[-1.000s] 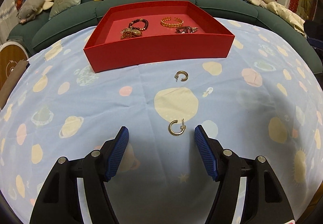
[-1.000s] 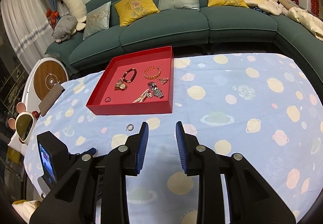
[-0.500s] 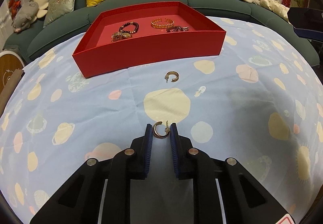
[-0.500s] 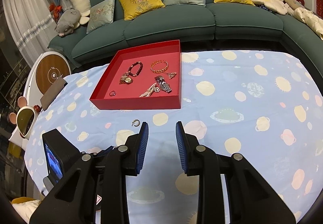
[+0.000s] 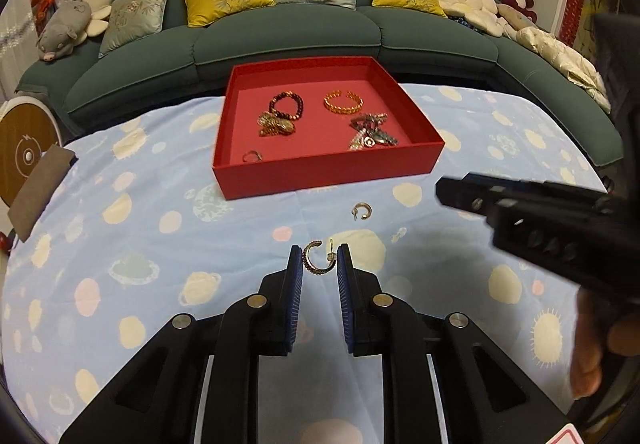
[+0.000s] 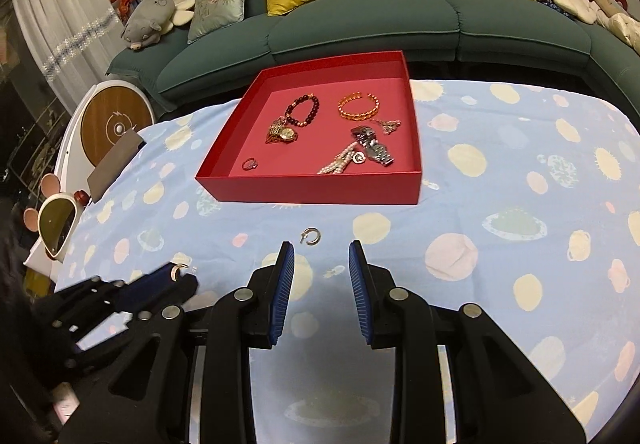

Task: Organize jewelry
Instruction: 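Grasp small gold earring with right tool while left tool holds the hoop earring, then carry both earrings in both tools over the red tray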

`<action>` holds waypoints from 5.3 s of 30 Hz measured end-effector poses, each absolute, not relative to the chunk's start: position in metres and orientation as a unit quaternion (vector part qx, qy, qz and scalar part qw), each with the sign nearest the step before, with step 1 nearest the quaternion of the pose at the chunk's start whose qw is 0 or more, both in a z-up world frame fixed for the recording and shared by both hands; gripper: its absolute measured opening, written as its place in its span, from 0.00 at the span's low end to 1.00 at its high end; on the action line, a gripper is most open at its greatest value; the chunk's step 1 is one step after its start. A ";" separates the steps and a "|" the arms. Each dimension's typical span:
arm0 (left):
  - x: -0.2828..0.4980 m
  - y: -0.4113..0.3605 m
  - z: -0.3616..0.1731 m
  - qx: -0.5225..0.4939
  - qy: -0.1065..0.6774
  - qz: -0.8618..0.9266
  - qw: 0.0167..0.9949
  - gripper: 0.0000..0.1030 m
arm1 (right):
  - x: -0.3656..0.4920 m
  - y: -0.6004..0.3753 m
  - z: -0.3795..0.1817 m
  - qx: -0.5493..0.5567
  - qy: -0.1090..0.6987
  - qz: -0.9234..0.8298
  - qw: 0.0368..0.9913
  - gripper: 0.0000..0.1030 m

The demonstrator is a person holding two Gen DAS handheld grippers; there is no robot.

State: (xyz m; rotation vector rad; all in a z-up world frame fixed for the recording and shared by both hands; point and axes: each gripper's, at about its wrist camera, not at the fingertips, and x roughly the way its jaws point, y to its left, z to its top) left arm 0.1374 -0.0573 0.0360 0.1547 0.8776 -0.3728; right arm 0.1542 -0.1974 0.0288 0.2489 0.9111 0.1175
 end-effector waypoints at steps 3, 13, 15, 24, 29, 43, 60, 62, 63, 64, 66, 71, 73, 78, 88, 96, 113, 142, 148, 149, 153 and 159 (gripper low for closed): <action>0.138 -0.047 0.052 0.081 0.407 -0.176 0.892 0.15 | 0.168 -0.184 0.015 0.120 0.447 0.063 0.884 0.27; 0.156 -0.013 0.045 0.049 0.423 -0.155 0.891 0.15 | 0.206 -0.155 -0.020 0.118 0.466 0.049 0.875 0.27; 0.159 -0.005 0.042 0.045 0.427 -0.148 0.891 0.15 | 0.210 -0.153 -0.026 0.114 0.470 0.044 0.874 0.27; 0.161 0.016 0.038 0.037 0.435 -0.131 0.890 0.15 | 0.221 -0.136 -0.042 0.085 0.474 0.032 0.876 0.27; 0.162 0.019 0.036 0.037 0.437 -0.127 0.890 0.15 | 0.221 -0.128 -0.042 0.055 0.466 0.022 0.883 0.25; 0.163 0.018 0.037 0.037 0.437 -0.129 0.889 0.15 | 0.220 -0.135 -0.044 0.043 0.462 0.010 0.886 0.04; 0.165 0.022 0.044 0.025 0.429 -0.123 0.894 0.15 | 0.187 -0.159 -0.005 0.070 0.431 0.047 0.898 0.00; 0.166 0.022 0.046 0.024 0.427 -0.123 0.895 0.15 | 0.179 -0.166 0.007 0.076 0.421 0.053 0.902 0.00; 0.166 0.022 0.047 0.023 0.426 -0.123 0.896 0.15 | 0.175 -0.169 0.013 0.078 0.416 0.056 0.904 0.00; 0.167 0.021 0.048 0.022 0.425 -0.123 0.897 0.15 | 0.170 -0.172 0.019 0.082 0.410 0.058 0.906 0.00; 0.167 0.020 0.051 0.019 0.422 -0.123 0.898 0.15 | 0.161 -0.179 0.031 0.088 0.400 0.063 0.910 0.00; 0.168 0.015 0.059 0.012 0.415 -0.120 0.902 0.15 | 0.153 -0.188 0.036 0.088 0.401 0.077 0.908 0.00; 0.168 0.012 0.063 0.008 0.412 -0.119 0.903 0.15 | 0.157 -0.185 0.026 0.088 0.409 0.076 0.905 0.05; 0.168 0.011 0.071 -0.008 0.404 -0.118 0.907 0.15 | 0.179 -0.165 -0.002 0.065 0.427 0.068 0.899 0.35; 0.176 0.019 0.062 -0.009 0.417 -0.117 0.902 0.15 | 0.204 -0.136 -0.048 0.021 0.467 0.045 0.883 0.14; 0.177 0.026 0.061 -0.013 0.418 -0.116 0.901 0.15 | 0.204 -0.139 -0.042 0.028 0.456 0.038 0.889 0.00; 0.268 -0.038 0.080 0.010 0.408 -0.137 0.902 0.15 | 0.240 -0.208 0.082 0.101 0.369 0.063 0.922 0.00; 0.346 -0.031 0.041 -0.016 0.434 -0.095 0.896 0.15 | 0.247 -0.178 0.022 0.030 0.408 0.130 0.903 0.33; 0.337 -0.027 0.052 -0.014 0.427 -0.097 0.899 0.15 | 0.213 -0.142 -0.018 -0.051 0.452 0.160 0.876 0.32; 0.335 -0.028 0.053 -0.008 0.424 -0.096 0.900 0.15 | 0.214 -0.140 -0.025 -0.053 0.458 0.154 0.874 0.32; 0.332 -0.028 0.053 -0.008 0.427 -0.096 0.899 0.15 | 0.221 -0.142 -0.039 -0.052 0.467 0.135 0.872 0.28; 0.332 -0.028 0.052 -0.005 0.428 -0.098 0.898 0.15 | 0.225 -0.136 -0.045 -0.062 0.462 0.135 0.874 0.19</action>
